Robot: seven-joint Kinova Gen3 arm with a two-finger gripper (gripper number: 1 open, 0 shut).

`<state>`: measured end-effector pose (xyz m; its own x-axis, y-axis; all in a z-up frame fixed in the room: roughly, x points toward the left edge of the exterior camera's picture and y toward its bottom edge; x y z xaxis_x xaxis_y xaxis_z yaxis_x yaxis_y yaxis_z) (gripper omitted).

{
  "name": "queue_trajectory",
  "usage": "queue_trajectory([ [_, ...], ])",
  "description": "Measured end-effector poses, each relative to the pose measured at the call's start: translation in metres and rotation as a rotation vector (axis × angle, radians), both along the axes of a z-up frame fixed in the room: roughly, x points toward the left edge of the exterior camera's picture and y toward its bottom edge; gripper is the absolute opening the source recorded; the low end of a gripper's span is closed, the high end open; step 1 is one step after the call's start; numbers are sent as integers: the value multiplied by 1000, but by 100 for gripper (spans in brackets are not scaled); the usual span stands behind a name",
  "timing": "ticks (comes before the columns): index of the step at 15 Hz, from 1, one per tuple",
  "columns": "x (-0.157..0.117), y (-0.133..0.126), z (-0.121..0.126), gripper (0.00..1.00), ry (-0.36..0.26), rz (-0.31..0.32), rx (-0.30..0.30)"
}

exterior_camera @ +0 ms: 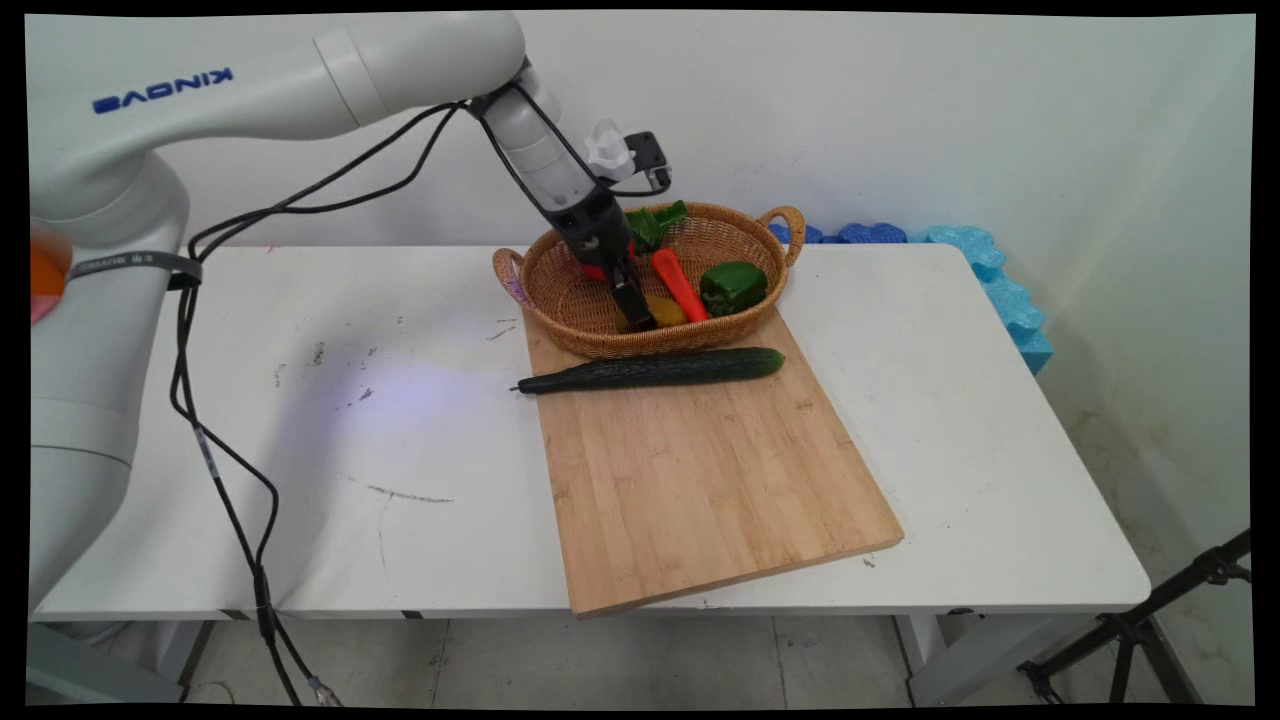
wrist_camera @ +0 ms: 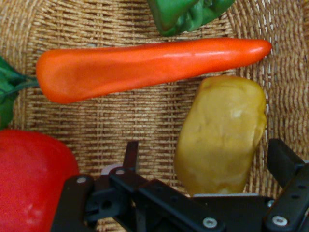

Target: Pick up the potato from the vegetable basket, then place the picked object on the cutting board

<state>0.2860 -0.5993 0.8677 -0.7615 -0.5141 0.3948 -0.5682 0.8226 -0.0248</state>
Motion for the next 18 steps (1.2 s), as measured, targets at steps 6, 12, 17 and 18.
queue_trajectory([
  [6, -8, -6, -7, 0, 0, -21, 0],
  [12, -11, -1, -1, 0, -6, -49, -20],
  [17, -7, 18, 39, 0, 25, -23, -73],
  [18, -6, 23, 49, 0, 33, -19, -82],
])
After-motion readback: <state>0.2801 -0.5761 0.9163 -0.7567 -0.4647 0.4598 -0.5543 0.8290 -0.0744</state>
